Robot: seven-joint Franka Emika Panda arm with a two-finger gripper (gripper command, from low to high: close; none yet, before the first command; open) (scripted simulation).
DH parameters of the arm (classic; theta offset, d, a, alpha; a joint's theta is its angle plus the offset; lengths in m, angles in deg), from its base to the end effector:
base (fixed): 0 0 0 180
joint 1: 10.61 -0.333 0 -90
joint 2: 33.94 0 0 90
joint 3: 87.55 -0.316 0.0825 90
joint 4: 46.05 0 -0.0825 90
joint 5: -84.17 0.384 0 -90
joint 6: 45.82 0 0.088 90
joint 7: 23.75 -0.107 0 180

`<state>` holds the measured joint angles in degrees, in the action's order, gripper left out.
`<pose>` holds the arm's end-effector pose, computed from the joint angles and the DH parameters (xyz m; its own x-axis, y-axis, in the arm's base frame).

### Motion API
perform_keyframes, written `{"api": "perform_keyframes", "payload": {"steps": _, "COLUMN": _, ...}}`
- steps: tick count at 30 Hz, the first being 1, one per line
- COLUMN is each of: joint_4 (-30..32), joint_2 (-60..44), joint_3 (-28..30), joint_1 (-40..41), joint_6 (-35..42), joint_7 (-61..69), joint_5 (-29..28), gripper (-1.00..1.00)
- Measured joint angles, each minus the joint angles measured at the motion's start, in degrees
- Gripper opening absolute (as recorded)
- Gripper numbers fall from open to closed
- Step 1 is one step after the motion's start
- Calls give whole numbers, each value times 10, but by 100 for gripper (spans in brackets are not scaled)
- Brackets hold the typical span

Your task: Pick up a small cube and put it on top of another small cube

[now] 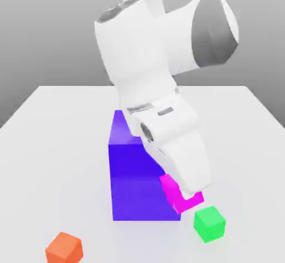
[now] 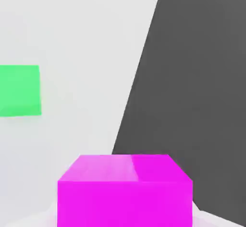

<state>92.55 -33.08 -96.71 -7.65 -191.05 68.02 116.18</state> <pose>0.4947 0.0477 0.3256 0.2692 0.8962 0.3527 0.9496 -0.3082 0.0582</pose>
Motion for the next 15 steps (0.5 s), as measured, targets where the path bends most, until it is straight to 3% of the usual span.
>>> {"api": "perform_keyframes", "payload": {"steps": 7, "joint_4": 32, "joint_2": 23, "joint_3": -20, "joint_1": -35, "joint_6": -21, "joint_7": 100, "joint_5": -66, "gripper": -100}}
{"api": "perform_keyframes", "payload": {"steps": 15, "joint_4": 70, "joint_2": 18, "joint_3": -42, "joint_1": -66, "joint_6": -44, "joint_7": 187, "joint_5": -177, "gripper": -100}}
